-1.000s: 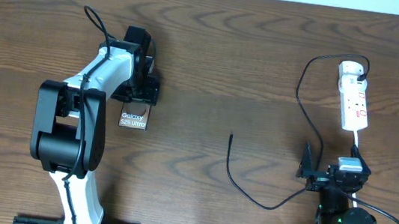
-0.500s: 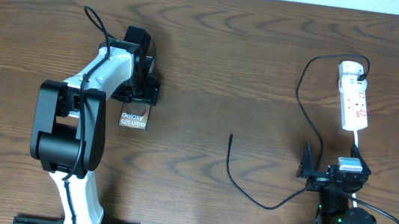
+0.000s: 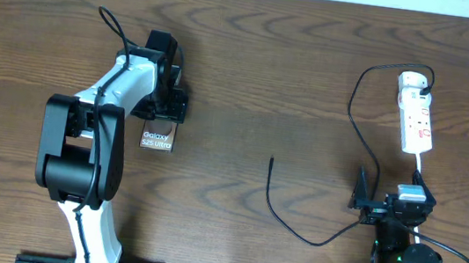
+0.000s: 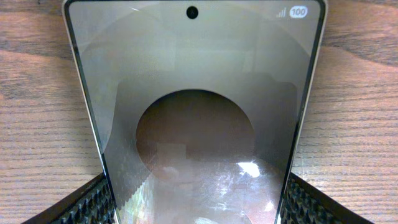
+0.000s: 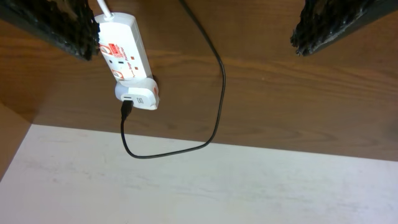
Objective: Plug charger to phone and switch on socket
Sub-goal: 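Lift the phone with the left gripper and tilt it upright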
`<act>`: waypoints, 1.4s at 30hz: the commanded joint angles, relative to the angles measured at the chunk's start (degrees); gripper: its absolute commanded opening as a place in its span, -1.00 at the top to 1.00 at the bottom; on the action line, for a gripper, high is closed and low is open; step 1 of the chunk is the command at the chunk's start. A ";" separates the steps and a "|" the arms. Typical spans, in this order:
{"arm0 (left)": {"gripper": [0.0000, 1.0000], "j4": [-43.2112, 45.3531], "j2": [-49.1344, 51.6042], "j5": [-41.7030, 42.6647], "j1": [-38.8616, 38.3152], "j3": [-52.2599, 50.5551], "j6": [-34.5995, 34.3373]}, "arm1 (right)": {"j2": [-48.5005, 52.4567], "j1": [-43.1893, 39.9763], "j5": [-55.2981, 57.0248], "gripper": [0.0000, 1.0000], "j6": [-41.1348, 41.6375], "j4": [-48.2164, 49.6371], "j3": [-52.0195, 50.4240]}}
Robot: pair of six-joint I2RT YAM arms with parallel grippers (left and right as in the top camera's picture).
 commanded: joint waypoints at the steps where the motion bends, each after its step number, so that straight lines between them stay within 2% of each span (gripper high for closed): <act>1: 0.85 0.22 0.13 -0.33 0.26 -0.24 0.61 | -0.28 0.59 0.20 -0.98 -0.79 -0.24 -0.07; 13: 0.85 -0.02 -2.62 -0.31 0.26 0.98 0.57 | -0.28 0.59 0.17 -0.98 -0.76 -0.24 -0.07; 19: 0.85 -0.04 -7.45 -0.17 0.26 1.07 0.04 | -0.28 0.59 0.20 -0.98 -0.76 -0.24 -0.07; 25: 0.85 -0.07 -13.68 -0.02 0.26 1.07 -4.17 | -0.28 0.59 0.20 -0.99 -0.76 -0.24 -0.07; 28: 0.85 -0.42 -16.96 3.34 0.26 1.07 -4.48 | -0.28 0.59 0.20 -0.99 -0.76 -0.24 -0.07; 36: 0.85 -0.83 -24.48 11.87 0.26 1.07 -13.22 | -0.28 0.59 0.20 -0.99 -0.76 -0.24 -0.07; 42: 0.85 -0.81 -26.53 19.87 0.39 1.07 -24.83 | -0.28 0.59 0.17 -0.98 -0.76 -0.24 -0.07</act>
